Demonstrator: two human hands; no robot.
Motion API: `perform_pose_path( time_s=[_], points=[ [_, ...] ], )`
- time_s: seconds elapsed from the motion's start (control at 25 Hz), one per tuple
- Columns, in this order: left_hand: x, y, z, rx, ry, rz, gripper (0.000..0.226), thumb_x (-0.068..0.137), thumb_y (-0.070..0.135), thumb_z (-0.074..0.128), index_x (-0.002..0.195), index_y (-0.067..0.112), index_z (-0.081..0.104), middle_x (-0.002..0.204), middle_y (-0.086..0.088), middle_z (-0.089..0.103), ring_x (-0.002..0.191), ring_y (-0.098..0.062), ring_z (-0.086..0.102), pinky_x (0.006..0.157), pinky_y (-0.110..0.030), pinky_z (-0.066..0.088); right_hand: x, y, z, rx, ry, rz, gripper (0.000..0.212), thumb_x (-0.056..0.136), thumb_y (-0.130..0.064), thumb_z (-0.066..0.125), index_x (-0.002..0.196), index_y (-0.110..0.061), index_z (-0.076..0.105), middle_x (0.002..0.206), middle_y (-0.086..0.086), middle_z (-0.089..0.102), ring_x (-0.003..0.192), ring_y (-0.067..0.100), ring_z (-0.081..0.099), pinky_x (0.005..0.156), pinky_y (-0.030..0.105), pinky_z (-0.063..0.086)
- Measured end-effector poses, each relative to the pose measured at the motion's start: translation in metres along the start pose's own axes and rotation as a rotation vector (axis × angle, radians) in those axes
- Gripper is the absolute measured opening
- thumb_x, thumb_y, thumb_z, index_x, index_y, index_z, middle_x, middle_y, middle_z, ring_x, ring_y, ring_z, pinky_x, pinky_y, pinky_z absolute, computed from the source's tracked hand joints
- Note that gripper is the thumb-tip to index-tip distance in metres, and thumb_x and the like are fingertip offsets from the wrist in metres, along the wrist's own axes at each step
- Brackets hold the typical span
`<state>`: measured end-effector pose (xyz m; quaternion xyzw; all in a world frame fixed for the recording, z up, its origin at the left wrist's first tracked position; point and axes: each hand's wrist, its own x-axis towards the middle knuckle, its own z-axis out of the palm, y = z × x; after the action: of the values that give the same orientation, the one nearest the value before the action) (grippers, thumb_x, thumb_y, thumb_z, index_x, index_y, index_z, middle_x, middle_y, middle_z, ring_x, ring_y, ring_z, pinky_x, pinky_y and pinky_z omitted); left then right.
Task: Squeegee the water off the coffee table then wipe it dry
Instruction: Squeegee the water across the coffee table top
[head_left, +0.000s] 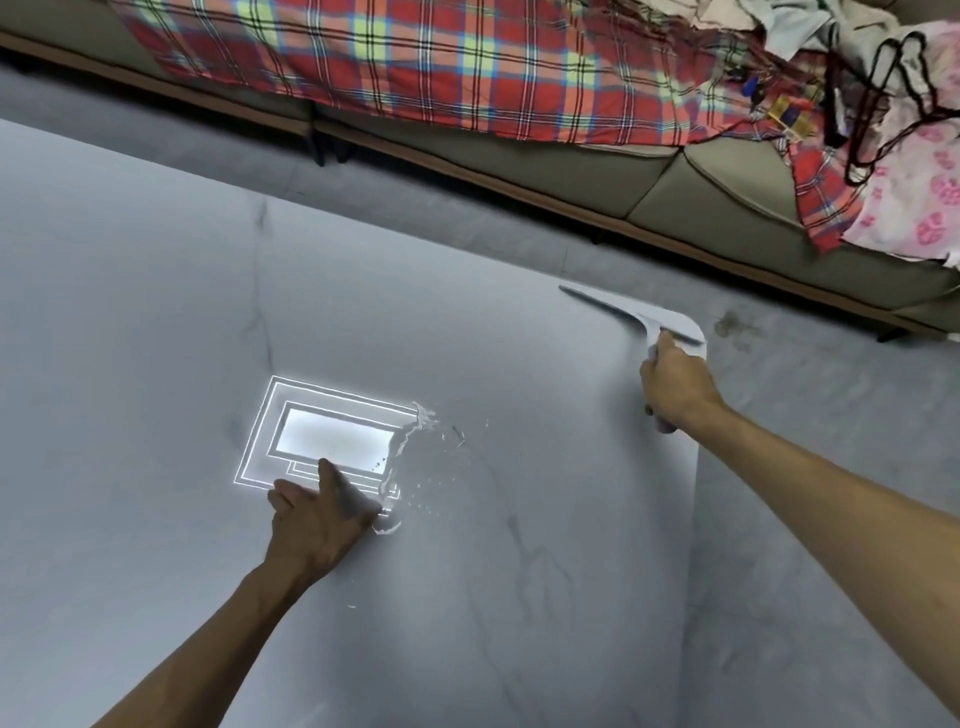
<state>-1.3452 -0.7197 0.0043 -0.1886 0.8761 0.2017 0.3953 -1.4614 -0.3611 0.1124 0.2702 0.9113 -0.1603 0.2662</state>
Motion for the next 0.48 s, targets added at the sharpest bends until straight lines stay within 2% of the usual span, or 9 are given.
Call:
perform_pose_path(
  time_s=[0.08,0.16,0.28,0.36,0.48],
  points=[
    [0.003,0.001,0.003,0.096,-0.039,0.015,0.106,0.078,0.064,0.060,0.149,0.011,0.003,0.138,-0.044,0.015,0.132,-0.051,0.017,0.107,-0.047,0.031,-0.015,0.003,0.021,0.012,-0.057,0.010,0.061,0.095,-0.003,0.040,0.150,-0.011,0.015,0.116,0.031,0.057,0.084,0.040,0.065,0.066,0.045,0.056],
    [0.009,0.002,-0.002,0.150,-0.109,-0.005,0.111,0.074,0.072,0.048,0.149,0.008,-0.002,0.137,-0.047,0.020,0.133,-0.054,0.015,0.109,-0.046,0.025,-0.045,0.004,0.045,0.008,-0.100,-0.019,0.065,0.096,-0.006,0.039,0.153,-0.016,0.007,0.116,0.026,0.056,0.095,0.039,0.063,0.072,0.044,0.054],
    [0.009,0.008,-0.014,0.183,-0.178,-0.012,0.108,0.064,0.065,0.033,0.150,0.009,-0.001,0.138,-0.044,0.031,0.135,-0.056,0.016,0.111,-0.050,0.018,-0.093,-0.005,0.067,-0.115,-0.130,-0.190,0.055,0.099,-0.015,0.030,0.151,-0.019,0.014,0.098,0.017,0.055,0.084,0.031,0.057,0.074,0.038,0.048],
    [0.008,0.007,-0.021,0.129,-0.177,0.007,0.098,0.067,0.057,0.040,0.148,0.013,0.007,0.130,-0.039,0.041,0.131,-0.054,0.026,0.109,-0.051,0.025,-0.097,-0.028,0.067,-0.079,-0.110,-0.279,0.055,0.100,-0.020,0.032,0.152,-0.022,0.013,0.097,0.013,0.054,0.084,0.030,0.056,0.076,0.036,0.048],
    [0.002,-0.007,-0.025,-0.087,-0.138,0.045,0.074,0.082,0.031,0.059,0.143,0.016,0.020,0.129,-0.034,0.040,0.127,-0.047,0.037,0.098,-0.042,0.038,-0.059,-0.078,0.064,0.002,-0.011,-0.314,0.057,0.102,-0.021,0.034,0.154,-0.021,0.010,0.115,0.021,0.057,0.103,0.039,0.056,0.088,0.041,0.048]
  ],
)
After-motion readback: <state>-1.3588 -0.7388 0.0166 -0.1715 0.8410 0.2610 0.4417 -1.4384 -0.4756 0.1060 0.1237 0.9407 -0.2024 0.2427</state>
